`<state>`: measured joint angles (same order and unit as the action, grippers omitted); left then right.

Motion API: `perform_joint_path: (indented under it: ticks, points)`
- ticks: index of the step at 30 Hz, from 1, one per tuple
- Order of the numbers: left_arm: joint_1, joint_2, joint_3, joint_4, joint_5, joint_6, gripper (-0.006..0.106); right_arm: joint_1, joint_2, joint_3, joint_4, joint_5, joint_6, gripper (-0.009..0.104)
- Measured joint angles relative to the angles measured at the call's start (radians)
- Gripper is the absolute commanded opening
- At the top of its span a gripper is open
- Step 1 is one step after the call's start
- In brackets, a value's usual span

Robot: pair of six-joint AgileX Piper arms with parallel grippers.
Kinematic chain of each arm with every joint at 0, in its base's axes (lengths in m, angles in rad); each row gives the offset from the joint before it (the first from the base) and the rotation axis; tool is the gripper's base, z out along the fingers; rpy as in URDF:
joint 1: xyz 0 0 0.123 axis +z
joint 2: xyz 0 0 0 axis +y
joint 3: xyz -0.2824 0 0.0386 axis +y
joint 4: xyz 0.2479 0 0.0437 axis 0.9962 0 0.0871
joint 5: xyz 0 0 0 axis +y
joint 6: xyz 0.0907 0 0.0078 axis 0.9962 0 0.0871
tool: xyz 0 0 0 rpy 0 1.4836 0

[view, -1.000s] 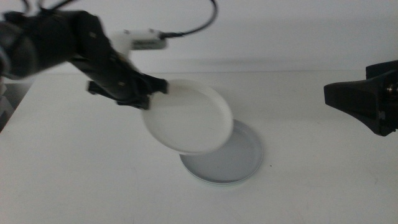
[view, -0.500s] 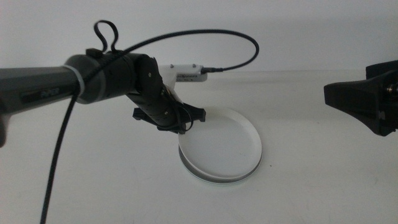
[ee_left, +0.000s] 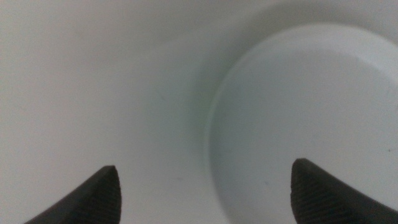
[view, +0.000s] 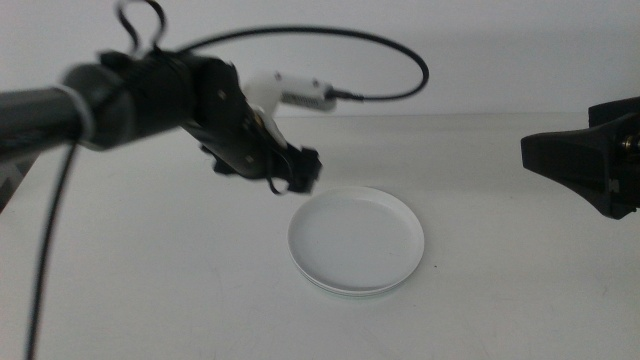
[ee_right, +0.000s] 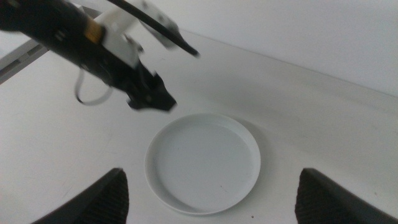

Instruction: Stack the three bowls on top of each other.

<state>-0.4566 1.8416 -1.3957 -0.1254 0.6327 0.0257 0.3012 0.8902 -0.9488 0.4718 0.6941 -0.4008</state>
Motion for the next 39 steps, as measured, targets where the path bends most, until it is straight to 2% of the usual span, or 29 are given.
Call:
perform_joint_path:
  ticks: [8,14,20,29,34,39]
  points:
    - [0.101,-0.145,0.000,0.148,0.027,-0.084,0.104,0.000,0.000,0.000,0.000,0.000,0.000,0.079]
    - [0.179,-0.201,0.000,0.211,0.028,-0.094,0.104,0.000,0.000,0.000,0.000,0.000,0.000,0.079]
    - [0.191,-0.213,0.000,0.284,0.081,-0.100,0.104,0.000,0.000,0.001,0.017,-0.029,0.000,0.079]
    - [0.289,-0.299,0.000,0.275,0.128,-0.141,0.101,-0.052,0.146,-0.003,0.027,-0.171,0.029,0.079]
    - [0.352,-0.411,0.063,0.273,0.138,-0.145,0.097,-0.154,0.245,-0.049,0.027,-0.195,0.028,0.079]
    - [0.375,-0.605,0.232,0.273,0.078,-0.147,0.097,-0.287,0.203,-0.057,0.027,-0.210,-0.015,0.079]
